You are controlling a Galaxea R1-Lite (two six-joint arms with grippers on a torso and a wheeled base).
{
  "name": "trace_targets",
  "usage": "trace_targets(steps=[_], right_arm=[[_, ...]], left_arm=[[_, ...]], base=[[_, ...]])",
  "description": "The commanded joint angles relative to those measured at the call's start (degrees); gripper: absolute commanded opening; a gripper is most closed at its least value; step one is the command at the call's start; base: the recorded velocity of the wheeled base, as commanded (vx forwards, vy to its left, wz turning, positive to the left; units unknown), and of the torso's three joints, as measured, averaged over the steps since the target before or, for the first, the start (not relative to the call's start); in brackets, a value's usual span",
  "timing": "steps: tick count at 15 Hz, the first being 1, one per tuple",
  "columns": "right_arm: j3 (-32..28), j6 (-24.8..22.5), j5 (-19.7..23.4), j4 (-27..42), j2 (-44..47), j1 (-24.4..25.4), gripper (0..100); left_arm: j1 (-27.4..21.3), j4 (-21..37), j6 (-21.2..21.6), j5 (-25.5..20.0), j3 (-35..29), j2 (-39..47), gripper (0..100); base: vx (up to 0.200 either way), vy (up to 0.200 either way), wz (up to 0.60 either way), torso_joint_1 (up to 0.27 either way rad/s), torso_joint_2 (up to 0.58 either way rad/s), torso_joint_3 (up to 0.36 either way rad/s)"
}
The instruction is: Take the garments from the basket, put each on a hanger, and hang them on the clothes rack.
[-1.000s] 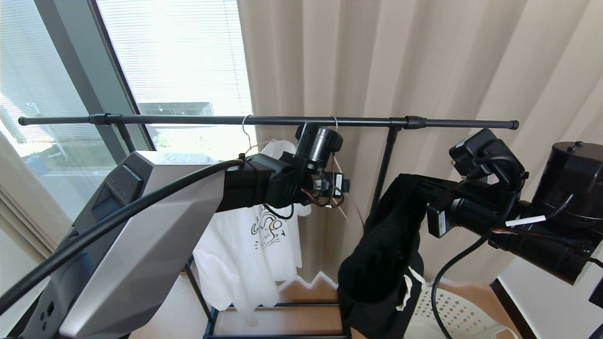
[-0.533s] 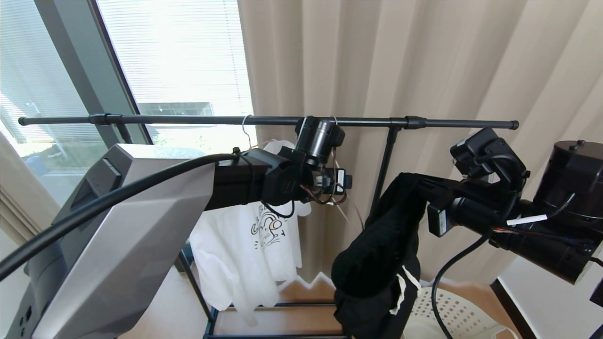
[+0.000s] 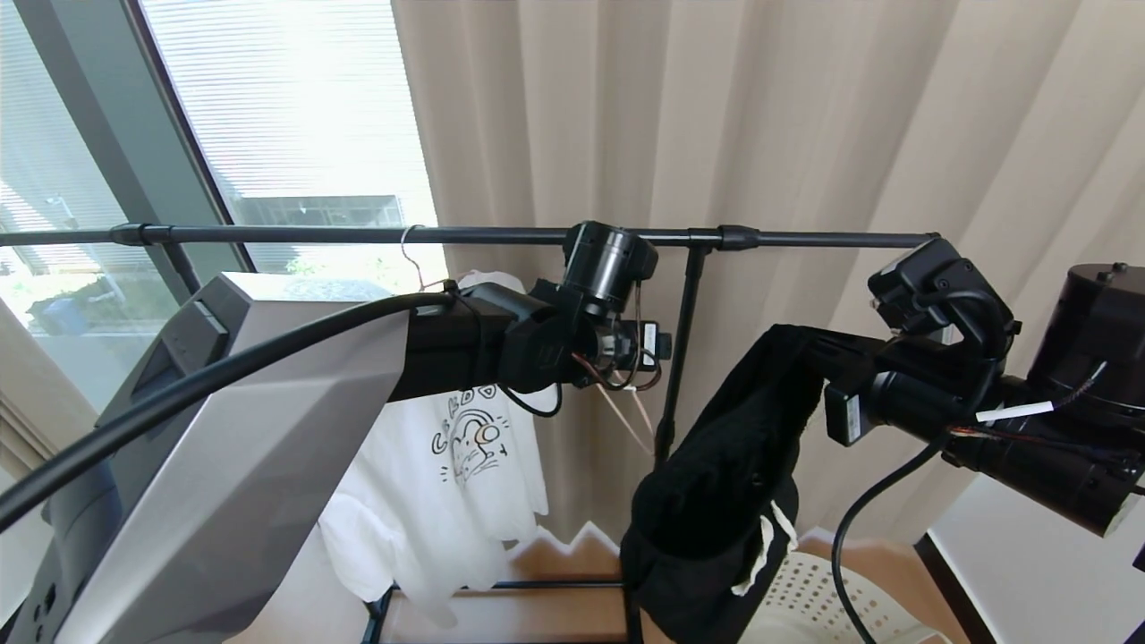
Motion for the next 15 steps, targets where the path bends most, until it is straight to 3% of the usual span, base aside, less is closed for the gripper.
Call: trace_targets(steps=[1,5,8,15], right_arm=[[-0.03,-0.06,0.05,-0.02,0.08,0.05,0],[0.23,-0.85,0.05,0.15,0.08,-0.56,0],[0.41,-3.75,0.93,5.51,-1.94,-1.53,0],[0.41,-3.93,1.46,6.66,-2.11,-1.62,0]], left_arm=[[0.01,0.11,-0.13,0.06,0.02,-0.15,100],[0.36,0.28,0.14,0.06,-0.33,0.9,100],[0.53,1.25,0.05,0.06,-1.73,2.04,100],[1.24,4.77,-0.56,0.06,-2.17,4.51,100]], base=[[0.0,0.0,0.0,0.0,0.0,0.0],[0.0,0.0,0.0,0.0,0.0,0.0],[0.0,0.0,0.0,0.0,0.0,0.0],[0.0,0.0,0.0,0.0,0.0,0.0]])
